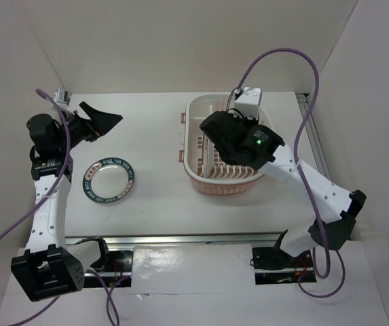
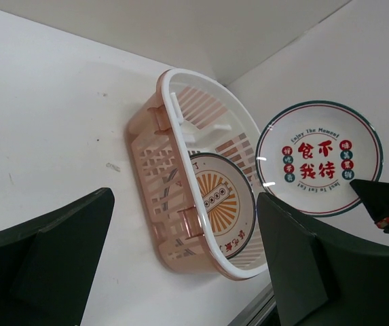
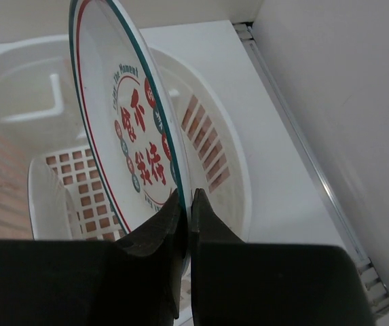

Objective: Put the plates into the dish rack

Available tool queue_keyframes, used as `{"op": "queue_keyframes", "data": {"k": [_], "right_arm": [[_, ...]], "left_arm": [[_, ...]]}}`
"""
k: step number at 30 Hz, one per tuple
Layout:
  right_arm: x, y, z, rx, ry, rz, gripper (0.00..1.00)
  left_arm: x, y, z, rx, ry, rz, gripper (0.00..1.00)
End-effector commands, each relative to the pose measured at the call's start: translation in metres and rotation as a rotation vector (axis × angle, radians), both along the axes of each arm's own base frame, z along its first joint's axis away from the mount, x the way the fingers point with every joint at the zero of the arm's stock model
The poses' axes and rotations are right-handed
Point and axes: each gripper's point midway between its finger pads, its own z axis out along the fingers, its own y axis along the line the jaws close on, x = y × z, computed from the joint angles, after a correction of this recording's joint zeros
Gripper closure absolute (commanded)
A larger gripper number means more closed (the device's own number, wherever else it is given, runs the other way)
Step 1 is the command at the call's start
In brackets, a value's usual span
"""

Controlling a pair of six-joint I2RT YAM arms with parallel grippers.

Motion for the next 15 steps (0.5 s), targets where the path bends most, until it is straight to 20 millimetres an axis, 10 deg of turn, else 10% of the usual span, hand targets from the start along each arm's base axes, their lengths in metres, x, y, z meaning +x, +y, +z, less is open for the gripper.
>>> {"op": "queue_keyframes", "data": {"k": [1, 15], "right_arm": [[-0.002, -0.014, 0.010, 0.025, -0.067, -0.080, 1.00], [0.012, -0.004, -0.067, 0.012, 0.061, -0.056, 1.00]], "left_arm": [[0.000, 0.000, 0.024, 0.033, -0.076, 0.000, 0.00], [-0.001, 0.000, 0.025, 0.030, -0.067, 0.000, 0.00]]}}
